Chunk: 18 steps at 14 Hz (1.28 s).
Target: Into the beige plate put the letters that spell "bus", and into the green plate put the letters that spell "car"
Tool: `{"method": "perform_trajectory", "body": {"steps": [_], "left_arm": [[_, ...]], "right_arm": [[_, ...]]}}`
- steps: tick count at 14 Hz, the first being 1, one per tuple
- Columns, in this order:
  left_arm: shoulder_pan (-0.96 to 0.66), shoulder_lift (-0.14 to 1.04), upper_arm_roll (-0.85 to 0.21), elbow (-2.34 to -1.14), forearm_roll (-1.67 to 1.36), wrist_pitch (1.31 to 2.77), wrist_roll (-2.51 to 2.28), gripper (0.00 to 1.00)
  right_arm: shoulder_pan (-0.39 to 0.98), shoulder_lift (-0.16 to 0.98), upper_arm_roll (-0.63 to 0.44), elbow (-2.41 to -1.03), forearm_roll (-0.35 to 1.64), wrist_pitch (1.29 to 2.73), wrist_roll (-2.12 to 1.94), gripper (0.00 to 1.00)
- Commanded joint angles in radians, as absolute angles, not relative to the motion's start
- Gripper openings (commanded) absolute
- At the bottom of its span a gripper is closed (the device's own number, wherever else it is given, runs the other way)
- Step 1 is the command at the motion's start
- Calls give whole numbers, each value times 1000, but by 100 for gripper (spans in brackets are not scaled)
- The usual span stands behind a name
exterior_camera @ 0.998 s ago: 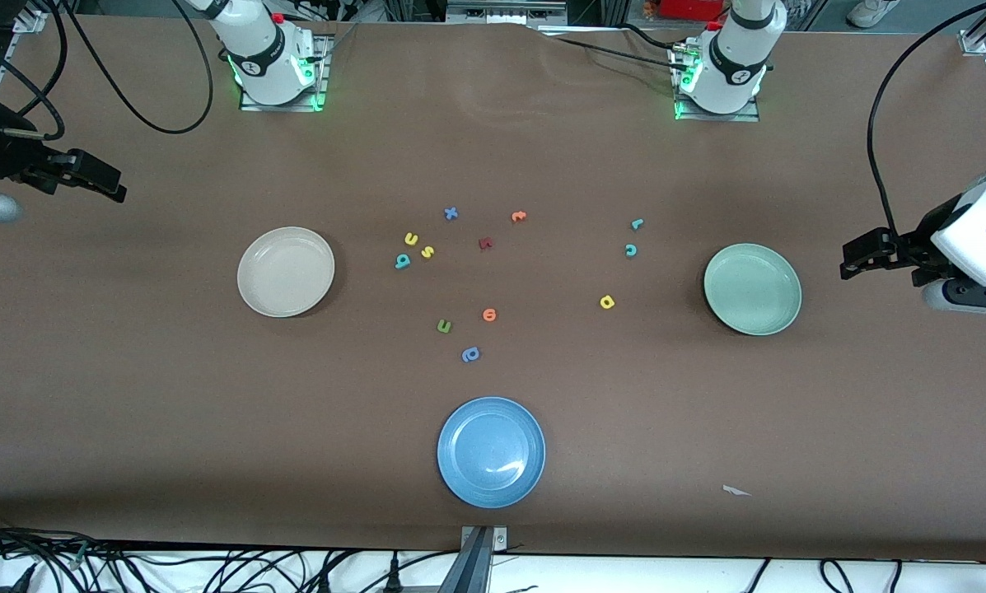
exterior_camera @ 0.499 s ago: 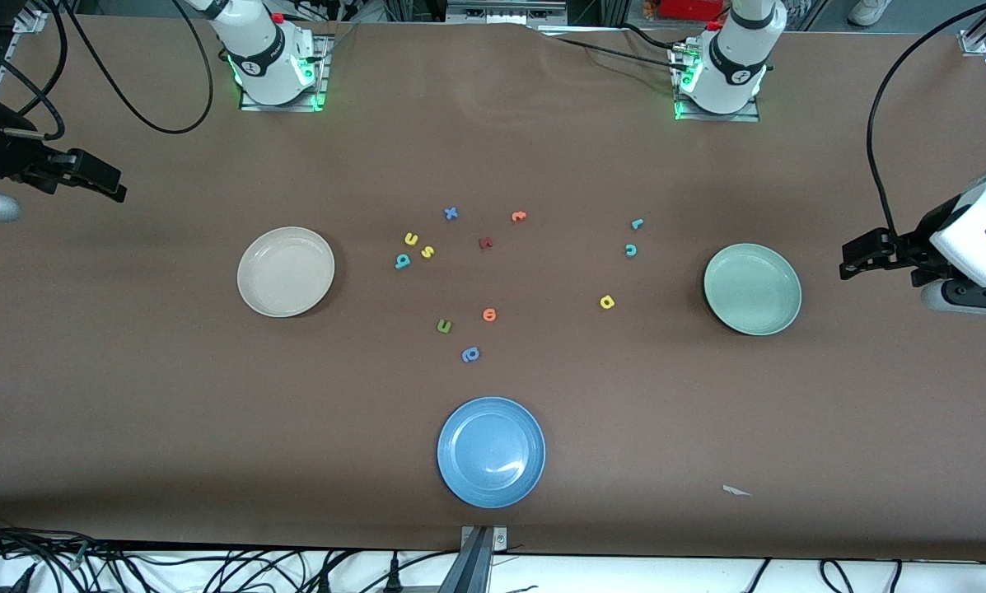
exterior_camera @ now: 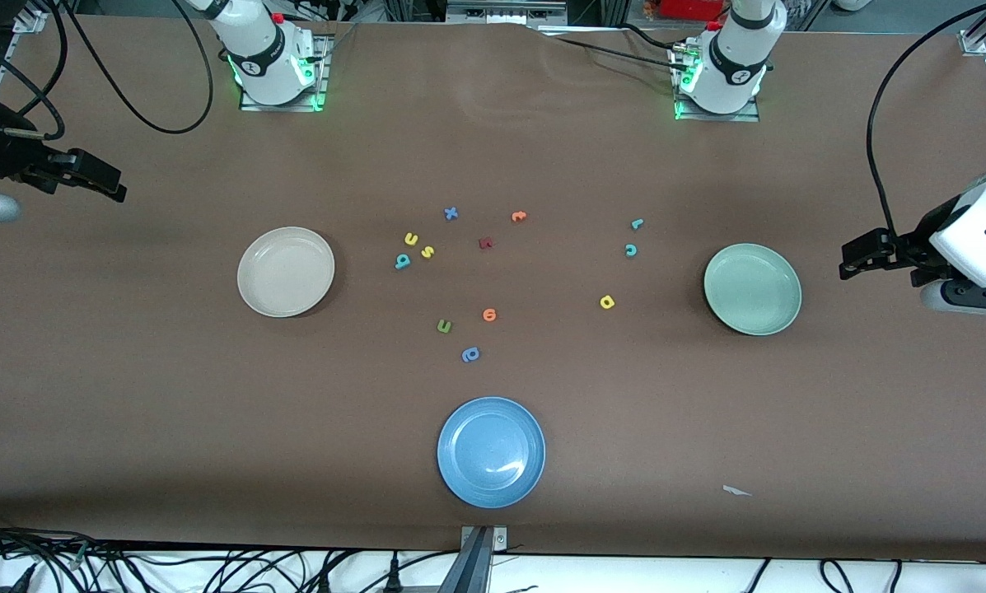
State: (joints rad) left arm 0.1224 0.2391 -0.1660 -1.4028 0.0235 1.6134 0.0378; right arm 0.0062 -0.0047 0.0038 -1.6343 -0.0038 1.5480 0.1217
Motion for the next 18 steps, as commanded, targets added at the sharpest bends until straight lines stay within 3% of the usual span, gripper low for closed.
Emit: {"method": "perform_trajectory", "body": {"steps": [1,9,15,18], "left_arm": [[121,239,-166,-1396,3,1601,34,100],[120,239,-167,-1396,3,1591,34,100],[118,250,-169,-1405,-3,1589,28,100],[111,258,-169,-1452,-6,1588,-9,100]], "right_arm": [[6,-6,5,-1617,6,1529,126,100],[127,34,9,-1611,8,1572,141,100],[306,248,9,-1617,6,1756,253,100],[388,282,9,-1716,2,1912,488,100]]}}
